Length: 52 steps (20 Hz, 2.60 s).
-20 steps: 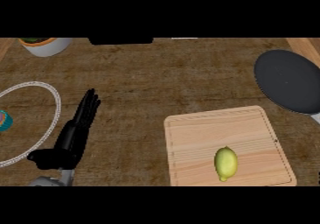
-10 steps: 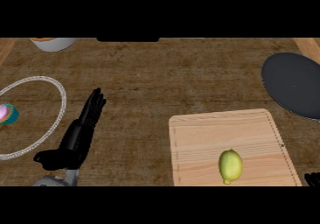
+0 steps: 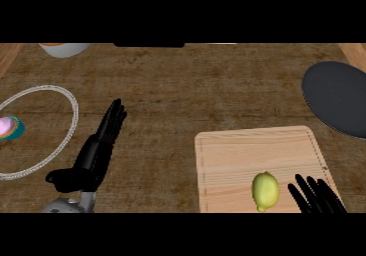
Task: Pick the lemon from the cutting board and place it in the pan
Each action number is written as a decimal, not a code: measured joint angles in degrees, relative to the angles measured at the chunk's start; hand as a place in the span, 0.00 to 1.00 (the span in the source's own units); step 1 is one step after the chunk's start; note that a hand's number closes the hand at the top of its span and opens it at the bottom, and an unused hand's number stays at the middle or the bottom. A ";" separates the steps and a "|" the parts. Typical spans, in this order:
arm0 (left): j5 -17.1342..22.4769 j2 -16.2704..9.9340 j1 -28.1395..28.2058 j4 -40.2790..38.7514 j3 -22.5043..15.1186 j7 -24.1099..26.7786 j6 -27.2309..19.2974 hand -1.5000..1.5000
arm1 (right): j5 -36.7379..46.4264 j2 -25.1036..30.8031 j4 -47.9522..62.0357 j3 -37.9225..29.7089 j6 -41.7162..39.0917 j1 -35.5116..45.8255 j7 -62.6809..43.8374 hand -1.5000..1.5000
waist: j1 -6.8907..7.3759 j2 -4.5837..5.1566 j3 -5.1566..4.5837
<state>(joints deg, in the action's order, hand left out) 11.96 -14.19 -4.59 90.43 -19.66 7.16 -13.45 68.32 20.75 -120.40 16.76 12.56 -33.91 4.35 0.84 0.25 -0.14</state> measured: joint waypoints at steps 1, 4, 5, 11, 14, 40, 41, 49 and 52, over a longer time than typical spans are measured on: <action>0.36 -0.35 0.31 0.05 0.57 0.15 0.66 0.50 | 2.27 -1.31 0.68 1.21 -1.50 1.58 -1.93 0.00 | -0.08 -0.03 0.02; -0.59 0.65 0.13 -1.06 0.91 0.33 0.64 0.50 | 7.75 -4.91 3.81 4.34 -3.60 5.04 -5.83 0.00 | -0.45 -0.13 0.07; -1.03 0.71 0.70 -0.04 0.99 -0.08 0.54 0.50 | 8.72 -5.77 4.51 5.07 -4.02 5.70 -6.60 0.00 | -0.53 -0.17 0.09; -2.32 1.79 2.44 0.15 2.54 0.56 2.39 0.50 | 10.87 -9.11 8.73 5.72 -5.85 10.27 -9.70 0.00 | -0.79 -0.25 0.13; -3.42 2.80 2.47 0.53 3.04 -0.12 2.59 0.50 | 10.30 -9.71 10.23 5.45 -4.29 11.01 -9.41 0.00 | -0.89 -0.31 0.06; -5.98 6.05 1.91 -0.58 7.83 -0.89 7.34 0.50 | 12.20 -9.19 27.89 0.40 -6.69 25.38 -6.84 1.00 | -1.11 -0.81 -1.03; -6.32 6.13 2.30 -0.70 7.74 -0.53 7.38 0.50 | 12.37 -8.88 27.49 0.36 -6.49 25.08 -6.45 1.00 | -1.17 -0.80 -1.02; -7.33 6.91 1.92 -0.79 7.46 -1.05 7.23 0.50 | 9.77 -12.41 28.32 -1.90 -8.19 29.24 -7.00 1.00 | -0.90 -0.52 -0.72; -7.80 7.48 2.39 -0.60 6.69 -0.76 7.09 0.50 | 4.34 -16.17 29.32 -4.86 -15.87 33.36 -11.02 1.00 | -0.44 -0.32 -0.37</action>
<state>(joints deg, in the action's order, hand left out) 4.17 -6.72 -2.20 89.83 -12.97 6.40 -6.35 72.66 4.58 -91.08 11.89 -3.31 -0.55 -6.68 0.40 -0.07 -0.51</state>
